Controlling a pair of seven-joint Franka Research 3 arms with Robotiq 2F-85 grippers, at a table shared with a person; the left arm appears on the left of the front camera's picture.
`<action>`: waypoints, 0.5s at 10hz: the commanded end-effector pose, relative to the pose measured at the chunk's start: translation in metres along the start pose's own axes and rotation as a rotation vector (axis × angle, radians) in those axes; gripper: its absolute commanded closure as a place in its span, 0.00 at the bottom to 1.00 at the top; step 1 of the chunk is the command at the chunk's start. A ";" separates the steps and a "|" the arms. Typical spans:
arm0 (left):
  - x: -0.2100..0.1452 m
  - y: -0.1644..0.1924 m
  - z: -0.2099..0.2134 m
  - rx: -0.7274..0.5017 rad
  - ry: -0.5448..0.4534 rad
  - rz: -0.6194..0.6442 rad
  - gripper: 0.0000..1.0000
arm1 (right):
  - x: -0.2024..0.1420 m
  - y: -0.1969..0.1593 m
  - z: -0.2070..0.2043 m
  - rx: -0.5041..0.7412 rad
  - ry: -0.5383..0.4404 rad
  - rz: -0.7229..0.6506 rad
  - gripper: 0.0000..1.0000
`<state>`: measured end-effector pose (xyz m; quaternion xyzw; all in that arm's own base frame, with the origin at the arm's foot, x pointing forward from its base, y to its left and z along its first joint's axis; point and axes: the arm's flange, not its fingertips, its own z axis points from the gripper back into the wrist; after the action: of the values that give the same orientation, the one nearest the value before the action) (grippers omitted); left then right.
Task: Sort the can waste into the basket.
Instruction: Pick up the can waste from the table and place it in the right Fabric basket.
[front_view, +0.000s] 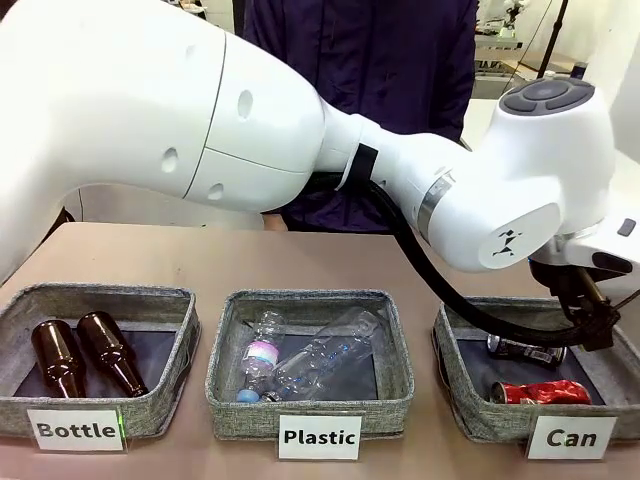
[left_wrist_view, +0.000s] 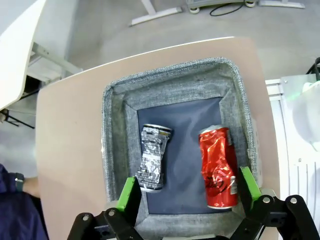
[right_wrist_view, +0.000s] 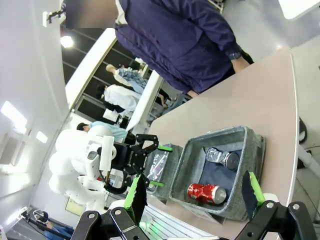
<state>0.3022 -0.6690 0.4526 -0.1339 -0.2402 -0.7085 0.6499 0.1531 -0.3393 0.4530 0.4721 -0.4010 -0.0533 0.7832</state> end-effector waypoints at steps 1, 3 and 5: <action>-0.001 0.005 0.006 -0.014 0.010 -0.007 0.00 | -0.004 0.003 -0.001 0.003 0.004 0.005 0.00; 0.001 0.007 0.014 -0.026 0.000 0.001 0.00 | -0.004 0.003 -0.001 0.003 0.004 0.005 0.00; 0.002 0.009 0.047 -0.039 -0.048 0.027 0.00 | 0.002 0.003 -0.010 0.017 0.040 0.014 0.00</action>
<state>0.3067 -0.6632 0.4754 -0.1519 -0.2425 -0.6984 0.6560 0.1552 -0.3380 0.4529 0.4734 -0.3985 -0.0507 0.7839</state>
